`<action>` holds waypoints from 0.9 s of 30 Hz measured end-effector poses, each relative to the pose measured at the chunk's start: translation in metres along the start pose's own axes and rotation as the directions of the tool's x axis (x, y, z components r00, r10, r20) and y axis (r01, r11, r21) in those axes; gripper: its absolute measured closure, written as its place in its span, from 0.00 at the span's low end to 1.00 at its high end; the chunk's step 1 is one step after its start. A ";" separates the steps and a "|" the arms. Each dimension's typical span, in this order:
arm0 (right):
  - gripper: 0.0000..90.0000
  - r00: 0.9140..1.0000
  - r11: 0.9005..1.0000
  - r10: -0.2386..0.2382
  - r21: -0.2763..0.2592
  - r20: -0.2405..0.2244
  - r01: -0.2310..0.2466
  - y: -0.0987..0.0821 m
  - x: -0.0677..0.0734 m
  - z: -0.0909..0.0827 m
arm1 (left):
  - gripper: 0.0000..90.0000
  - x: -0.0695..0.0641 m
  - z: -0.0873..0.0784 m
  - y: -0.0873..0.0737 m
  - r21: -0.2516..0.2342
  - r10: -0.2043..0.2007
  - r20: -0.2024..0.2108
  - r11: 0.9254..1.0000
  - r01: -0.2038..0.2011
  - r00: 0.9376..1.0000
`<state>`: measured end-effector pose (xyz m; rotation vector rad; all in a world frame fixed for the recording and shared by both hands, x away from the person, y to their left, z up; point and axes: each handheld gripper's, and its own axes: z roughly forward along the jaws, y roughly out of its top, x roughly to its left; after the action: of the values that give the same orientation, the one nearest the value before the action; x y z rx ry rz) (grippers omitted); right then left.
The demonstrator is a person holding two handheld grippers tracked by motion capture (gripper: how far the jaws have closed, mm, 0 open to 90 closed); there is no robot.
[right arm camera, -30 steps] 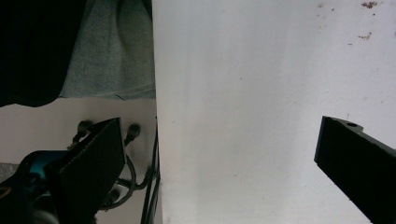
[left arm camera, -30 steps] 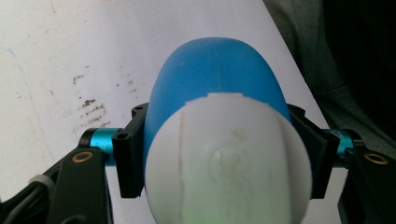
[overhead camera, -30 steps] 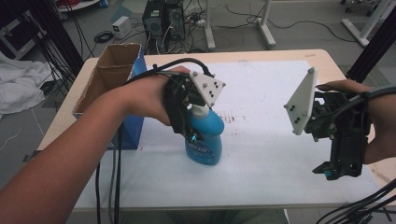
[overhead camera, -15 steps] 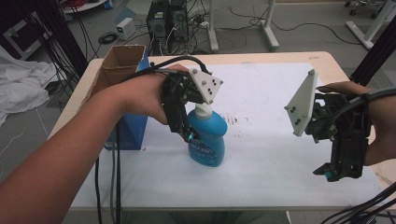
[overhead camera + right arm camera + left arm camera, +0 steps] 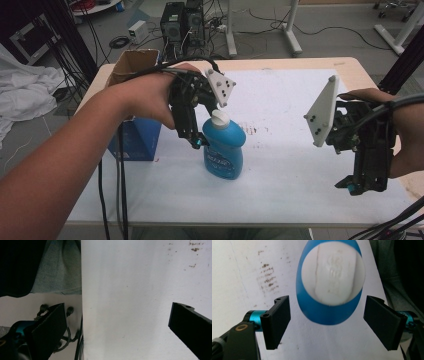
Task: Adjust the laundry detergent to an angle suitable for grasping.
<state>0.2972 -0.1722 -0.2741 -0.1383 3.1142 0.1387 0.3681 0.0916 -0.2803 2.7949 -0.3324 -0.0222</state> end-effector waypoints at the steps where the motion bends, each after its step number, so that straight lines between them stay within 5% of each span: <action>1: 0.01 1.000 1.000 0.000 -0.001 -0.001 0.000 0.000 0.000 0.000 | 0.22 0.000 -0.001 0.000 0.006 -0.007 0.003 1.000 0.007 1.000; 9: 0.01 1.000 1.000 -0.009 -0.001 -0.001 0.009 0.002 -0.002 -0.001 | 0.19 -0.001 -0.007 -0.008 0.072 -0.068 0.000 0.995 0.067 0.998; 11: 0.01 1.000 1.000 -0.012 0.001 -0.001 0.012 0.003 -0.003 -0.001 | 0.16 0.000 -0.011 -0.010 0.096 -0.108 -0.006 0.990 0.108 0.994; 19: 0.01 1.000 1.000 -0.022 0.003 -0.005 0.022 0.006 -0.009 -0.002 | 0.12 -0.002 -0.023 -0.014 0.143 -0.162 -0.014 0.976 0.163 0.987; 27: 0.01 0.999 0.999 -0.037 0.003 -0.005 0.037 0.010 -0.014 -0.005 | 0.02 -0.004 -0.029 -0.021 0.220 -0.238 -0.035 0.946 0.239 0.971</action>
<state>0.3102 -0.1613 -0.2680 -0.1957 3.1145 0.1328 0.3709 0.1210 -0.2593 3.0412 0.0101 -0.0310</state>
